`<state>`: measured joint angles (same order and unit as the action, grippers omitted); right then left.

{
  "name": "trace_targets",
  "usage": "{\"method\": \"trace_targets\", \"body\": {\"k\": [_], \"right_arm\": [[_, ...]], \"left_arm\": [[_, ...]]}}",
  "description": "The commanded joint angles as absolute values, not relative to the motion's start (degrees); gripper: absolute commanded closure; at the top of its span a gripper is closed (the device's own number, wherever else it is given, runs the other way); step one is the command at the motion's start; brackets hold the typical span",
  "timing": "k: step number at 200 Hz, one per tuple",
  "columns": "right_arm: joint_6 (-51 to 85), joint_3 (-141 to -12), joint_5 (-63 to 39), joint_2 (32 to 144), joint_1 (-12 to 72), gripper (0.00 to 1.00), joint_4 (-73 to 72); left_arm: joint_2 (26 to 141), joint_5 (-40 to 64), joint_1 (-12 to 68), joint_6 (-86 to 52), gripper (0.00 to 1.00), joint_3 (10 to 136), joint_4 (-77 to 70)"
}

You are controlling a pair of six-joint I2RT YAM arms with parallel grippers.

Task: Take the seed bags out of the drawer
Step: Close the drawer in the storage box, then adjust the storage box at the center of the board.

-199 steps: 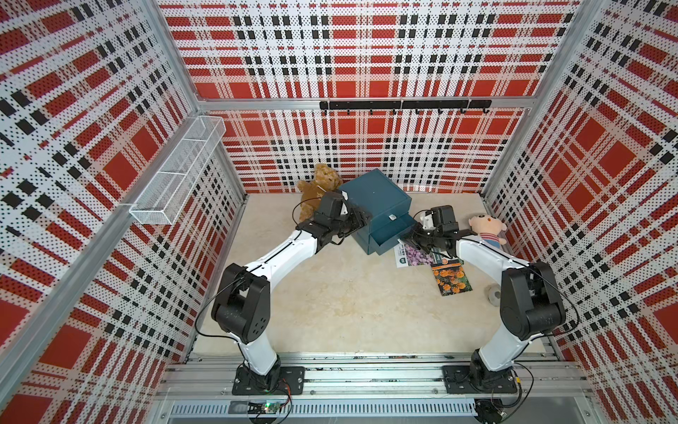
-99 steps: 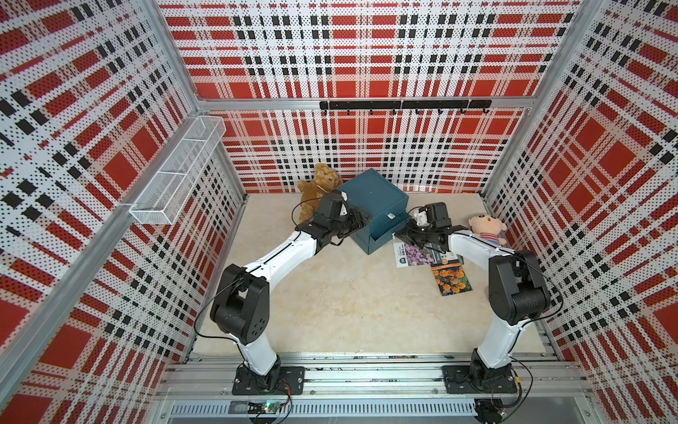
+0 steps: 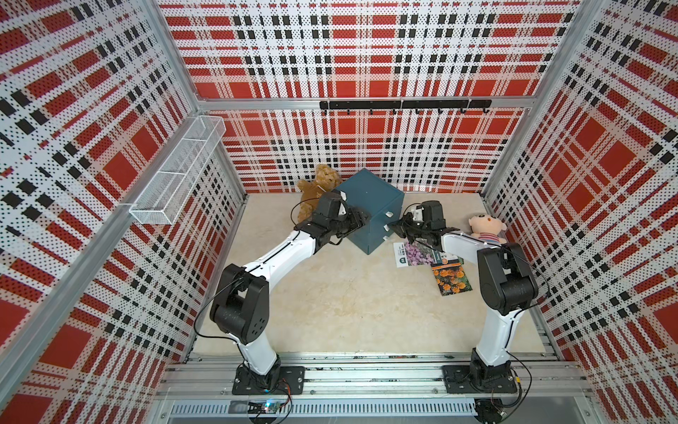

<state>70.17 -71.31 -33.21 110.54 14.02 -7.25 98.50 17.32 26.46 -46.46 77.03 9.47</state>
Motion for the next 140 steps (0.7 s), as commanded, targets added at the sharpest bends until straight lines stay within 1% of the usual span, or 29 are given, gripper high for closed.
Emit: {"method": "trace_targets", "body": {"k": [1,12,24,42,58,106,140], "right_arm": [[68.5,-73.9,-34.7,109.4,12.3,1.00,-4.9],[63.5,-76.0,-33.0,108.2,11.7,1.00,2.5],[59.2,-76.2,-30.4,105.6,10.5,1.00,7.5],[57.6,-74.2,-28.9,102.3,7.4,0.99,8.0],[57.3,-75.0,-28.5,102.8,4.9,0.98,8.3],[56.2,-94.3,-30.3,118.2,3.8,0.97,13.6],[56.8,-110.0,-35.6,132.2,4.5,0.99,17.5]], "left_arm": [[98.8,16.0,25.5,-45.3,0.32,75.0,18.9],[98.8,15.9,25.3,-45.3,0.32,75.2,18.9],[99.0,16.0,25.1,-45.1,0.32,75.8,19.2],[99.1,16.0,24.6,-44.7,0.32,77.1,19.9],[99.2,15.9,24.6,-44.4,0.32,78.5,20.8],[99.0,16.2,24.2,-43.9,0.30,82.1,22.2],[98.9,16.5,23.3,-43.7,0.26,84.5,22.4]]}}
